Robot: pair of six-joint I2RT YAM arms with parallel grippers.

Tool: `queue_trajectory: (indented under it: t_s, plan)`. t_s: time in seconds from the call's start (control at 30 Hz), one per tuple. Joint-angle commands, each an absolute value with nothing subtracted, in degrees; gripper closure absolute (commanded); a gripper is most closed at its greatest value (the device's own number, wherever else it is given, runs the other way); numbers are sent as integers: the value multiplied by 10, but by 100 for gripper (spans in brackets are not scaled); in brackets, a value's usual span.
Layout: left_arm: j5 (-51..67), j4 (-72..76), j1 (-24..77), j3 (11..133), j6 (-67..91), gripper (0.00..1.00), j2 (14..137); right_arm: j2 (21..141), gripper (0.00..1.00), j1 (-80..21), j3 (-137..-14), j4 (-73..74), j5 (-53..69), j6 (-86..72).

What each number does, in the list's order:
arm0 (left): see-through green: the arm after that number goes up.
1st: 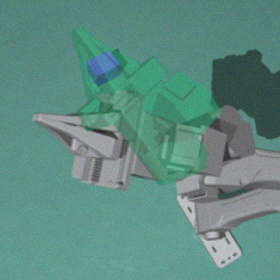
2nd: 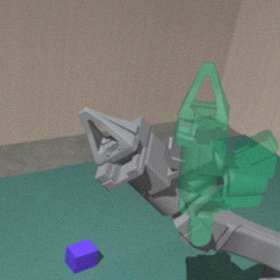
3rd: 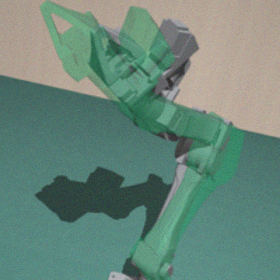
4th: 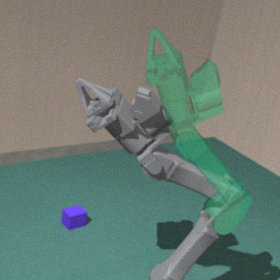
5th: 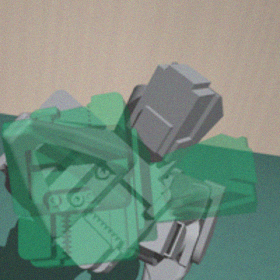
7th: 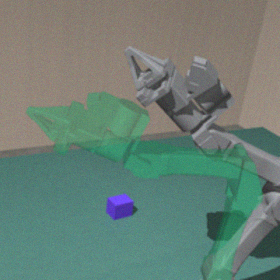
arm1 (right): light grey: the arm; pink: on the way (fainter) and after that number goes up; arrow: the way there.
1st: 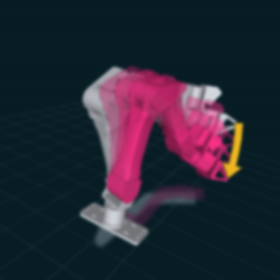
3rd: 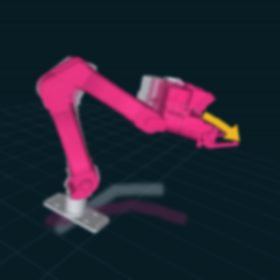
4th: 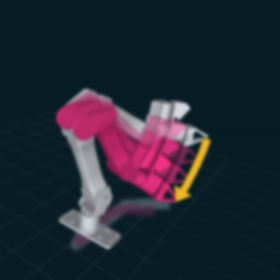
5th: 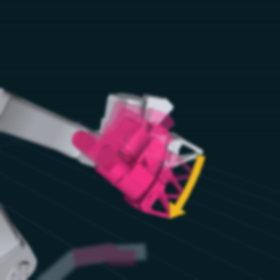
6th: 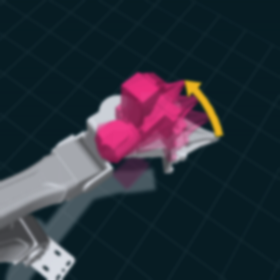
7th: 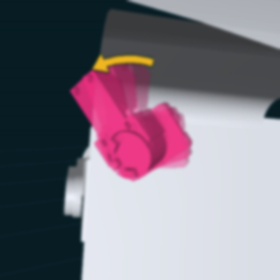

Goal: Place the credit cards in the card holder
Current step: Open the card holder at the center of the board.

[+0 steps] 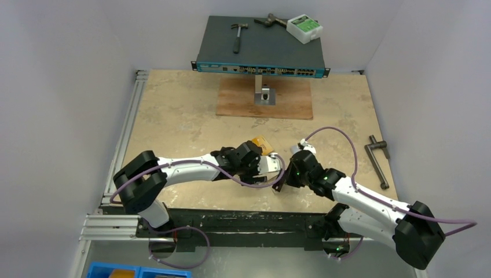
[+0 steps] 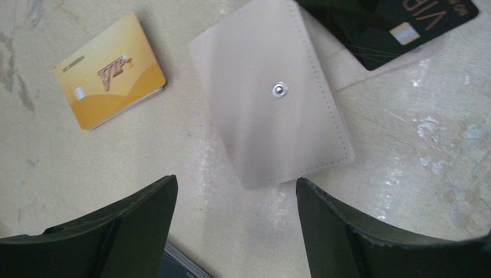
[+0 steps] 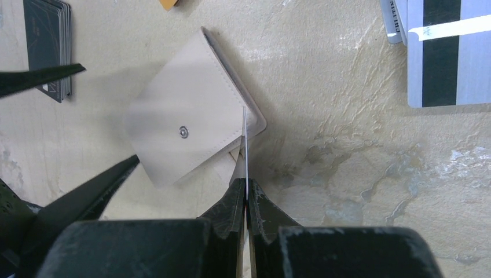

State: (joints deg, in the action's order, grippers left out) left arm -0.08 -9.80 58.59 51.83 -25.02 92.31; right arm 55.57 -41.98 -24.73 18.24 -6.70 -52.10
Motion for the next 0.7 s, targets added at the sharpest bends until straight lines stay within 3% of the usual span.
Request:
queue_trajectory:
  t_s: [0.0,0.27,0.4,0.5,0.67]
  plan:
    - [-19,-73,553,540,-191,25,896,549,100,-419,-232,197,-99,-525]
    - [28,-96,499,561,-127,26,894,554,100,-420,-233,192,-100,-519]
    - [158,-92,505,521,-194,25,872,553,100,-419,-233,195,-102,-519]
    - [152,-96,541,508,-259,23,871,552,100,-419,-231,195,-103,-520]
    - [113,-114,596,530,-312,10,887,560,100,-419,-233,195,-105,-522]
